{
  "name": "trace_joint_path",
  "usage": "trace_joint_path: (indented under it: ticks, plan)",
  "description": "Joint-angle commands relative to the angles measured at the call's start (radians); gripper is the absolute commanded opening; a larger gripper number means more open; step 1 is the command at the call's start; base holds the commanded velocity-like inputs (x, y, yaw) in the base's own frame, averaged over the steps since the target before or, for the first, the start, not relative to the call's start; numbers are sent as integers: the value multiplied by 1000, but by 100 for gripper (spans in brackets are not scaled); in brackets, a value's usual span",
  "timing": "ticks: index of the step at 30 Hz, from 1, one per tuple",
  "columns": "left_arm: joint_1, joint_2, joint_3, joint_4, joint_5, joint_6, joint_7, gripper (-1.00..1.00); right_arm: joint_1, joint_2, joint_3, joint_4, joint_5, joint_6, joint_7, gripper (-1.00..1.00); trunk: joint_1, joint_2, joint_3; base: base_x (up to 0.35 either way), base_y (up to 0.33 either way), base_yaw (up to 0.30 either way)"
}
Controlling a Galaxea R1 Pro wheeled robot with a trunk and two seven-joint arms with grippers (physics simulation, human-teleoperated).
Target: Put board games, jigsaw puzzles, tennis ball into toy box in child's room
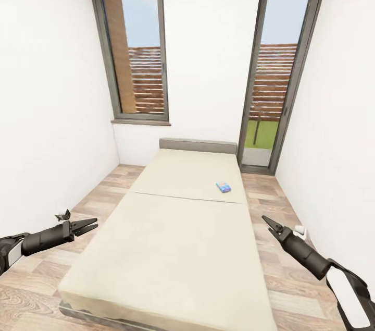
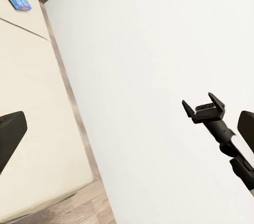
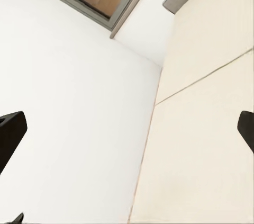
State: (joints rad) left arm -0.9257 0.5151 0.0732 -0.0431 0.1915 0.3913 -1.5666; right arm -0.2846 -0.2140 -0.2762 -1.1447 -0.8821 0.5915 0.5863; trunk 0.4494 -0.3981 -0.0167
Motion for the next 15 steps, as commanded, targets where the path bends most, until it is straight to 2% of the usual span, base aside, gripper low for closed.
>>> trace_joint_path:
  ticks: [1, 5, 8, 11, 15]
  plan:
    - [-1, 0, 7, 0, -8, 11, -4, 100, -2, 0, -2, 0, 19, 10, -29, 100, 1, -2, -2, 0, -248, 0]
    - [-1, -1, 6, 0, -9, 11, -4, 100, -7, 1, -6, -3, 87, 18, -137, 100, 1, -2, -2, 0, -258, 0]
    - [-1, 0, 6, 0, -9, 10, -4, 100, -11, 3, -4, -12, 105, 42, -178, 100, 1, -2, -2, 0, -140, 0]
    - [-1, -1, 6, -1, -9, 10, -4, 100, -13, 7, -2, -34, 121, 98, -227, 100, 1, -2, -2, 0, -57, 0]
    - [-1, -4, 4, -1, -12, 12, -4, 100, -13, 3, -2, -46, 126, 114, -253, 100, 1, -2, -2, 0, -21, 0]
